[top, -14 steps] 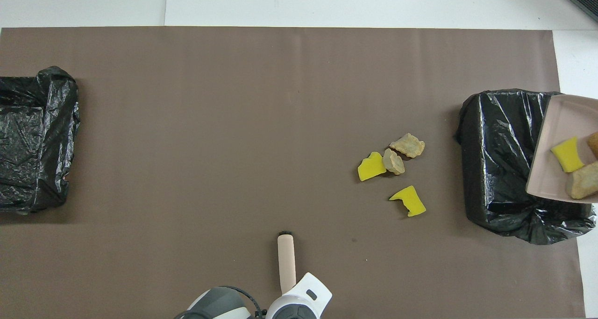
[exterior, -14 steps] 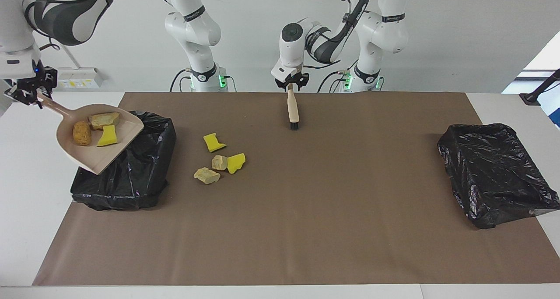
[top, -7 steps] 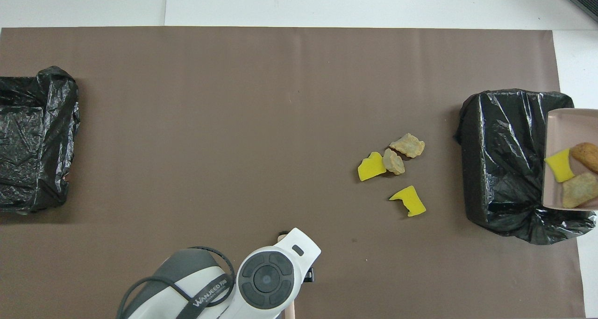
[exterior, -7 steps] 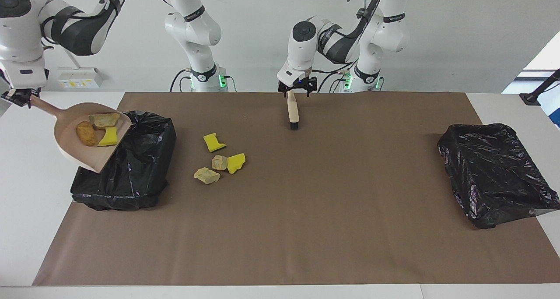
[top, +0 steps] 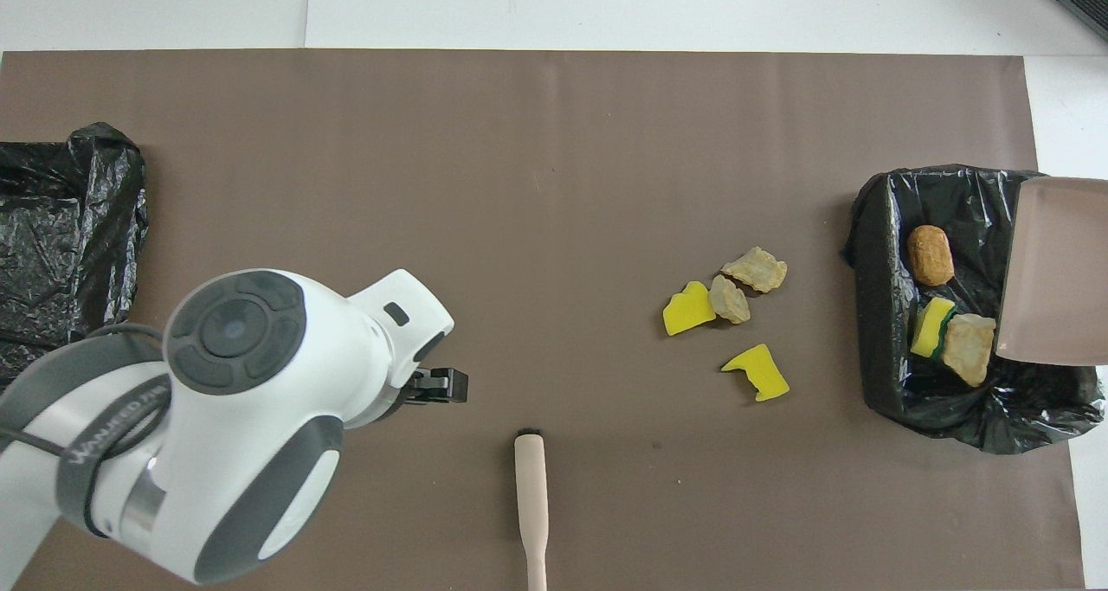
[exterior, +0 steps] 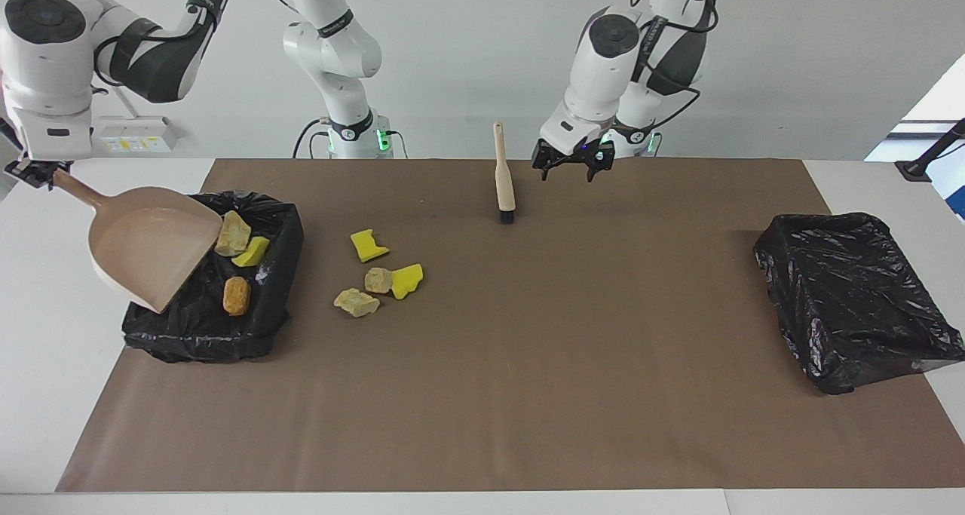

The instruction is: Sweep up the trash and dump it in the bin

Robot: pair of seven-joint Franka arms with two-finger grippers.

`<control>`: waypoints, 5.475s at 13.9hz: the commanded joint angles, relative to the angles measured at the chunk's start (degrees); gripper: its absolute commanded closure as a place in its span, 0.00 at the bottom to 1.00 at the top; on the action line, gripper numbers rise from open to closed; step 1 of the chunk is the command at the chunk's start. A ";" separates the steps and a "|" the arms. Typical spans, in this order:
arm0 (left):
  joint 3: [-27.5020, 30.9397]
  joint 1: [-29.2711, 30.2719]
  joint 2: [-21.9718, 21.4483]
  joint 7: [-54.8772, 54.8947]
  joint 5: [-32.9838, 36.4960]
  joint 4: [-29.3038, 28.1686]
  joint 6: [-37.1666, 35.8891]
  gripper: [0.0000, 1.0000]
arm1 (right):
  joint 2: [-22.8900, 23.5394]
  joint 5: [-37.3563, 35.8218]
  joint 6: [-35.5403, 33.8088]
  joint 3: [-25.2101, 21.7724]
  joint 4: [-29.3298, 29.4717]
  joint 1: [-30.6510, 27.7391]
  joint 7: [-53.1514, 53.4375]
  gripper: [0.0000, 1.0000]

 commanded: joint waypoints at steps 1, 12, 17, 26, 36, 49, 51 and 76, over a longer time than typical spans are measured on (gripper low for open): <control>-0.74 5.89 0.96 6.06 1.30 6.21 -4.59 0.00 | -0.19 -1.39 -2.15 0.62 1.83 -0.70 1.01 1.00; -0.21 20.58 6.75 21.46 3.50 32.39 -24.71 0.00 | -4.58 20.21 -15.51 15.44 3.00 -0.44 32.13 1.00; -0.47 21.82 7.12 22.09 3.85 33.83 -26.22 0.00 | 1.98 28.32 -14.12 25.94 2.09 8.22 76.94 1.00; -0.56 21.82 6.95 26.31 4.20 33.48 -26.22 0.00 | 24.84 33.08 3.27 25.94 12.82 33.74 130.73 1.00; -0.47 22.52 5.36 25.78 3.94 31.64 -26.74 0.00 | 28.46 27.62 12.60 25.85 8.17 37.45 133.99 1.00; -0.65 22.35 3.96 26.22 3.85 29.09 -25.70 0.00 | 10.21 36.49 -11.63 26.29 3.35 32.08 123.79 0.00; -1.08 22.26 4.48 25.96 3.85 29.00 -22.47 0.00 | 4.41 38.85 -13.49 26.29 -2.96 32.96 123.88 0.00; -1.17 -7.01 34.01 -8.15 10.53 21.53 19.65 0.00 | -8.28 57.59 16.91 26.20 -38.77 59.07 139.96 1.00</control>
